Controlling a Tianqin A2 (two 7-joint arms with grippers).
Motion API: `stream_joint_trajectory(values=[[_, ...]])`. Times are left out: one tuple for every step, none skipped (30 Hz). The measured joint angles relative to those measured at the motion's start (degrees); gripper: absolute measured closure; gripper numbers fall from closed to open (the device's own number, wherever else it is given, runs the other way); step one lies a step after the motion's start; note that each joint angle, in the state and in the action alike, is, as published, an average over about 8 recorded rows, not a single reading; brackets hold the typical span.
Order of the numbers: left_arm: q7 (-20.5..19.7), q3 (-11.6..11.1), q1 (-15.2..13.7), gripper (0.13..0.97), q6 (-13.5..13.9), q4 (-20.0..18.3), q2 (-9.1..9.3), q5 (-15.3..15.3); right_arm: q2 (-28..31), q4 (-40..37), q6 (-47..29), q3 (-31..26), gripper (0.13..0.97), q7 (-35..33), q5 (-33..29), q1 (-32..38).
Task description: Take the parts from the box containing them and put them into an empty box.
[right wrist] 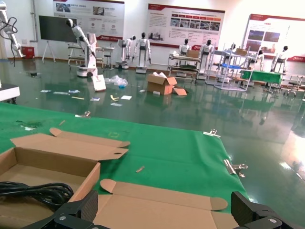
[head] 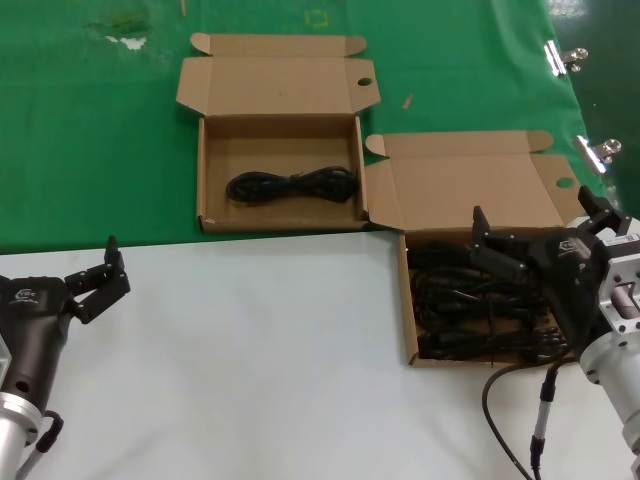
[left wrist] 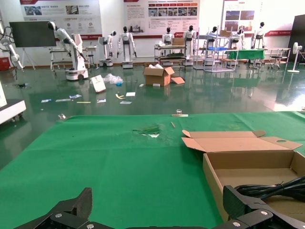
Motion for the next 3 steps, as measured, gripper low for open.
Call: stream_joint_trajectory(values=[[0.0, 0.0, 0.0, 0.132, 0.0, 0.0, 0.0, 0.0, 0.0, 0.0, 0.0, 0.0, 0.129, 0.0, 0.0, 0.0], [0.0, 0.0, 0.0, 0.132, 0.0, 0.0, 0.0, 0.0, 0.0, 0.0, 0.0, 0.0, 0.129, 0.0, 0.0, 0.0], [0.0, 0.0, 0.0, 0.132, 0.0, 0.0, 0.0, 0.0, 0.0, 0.0, 0.0, 0.0, 0.129, 0.0, 0.0, 0.0]])
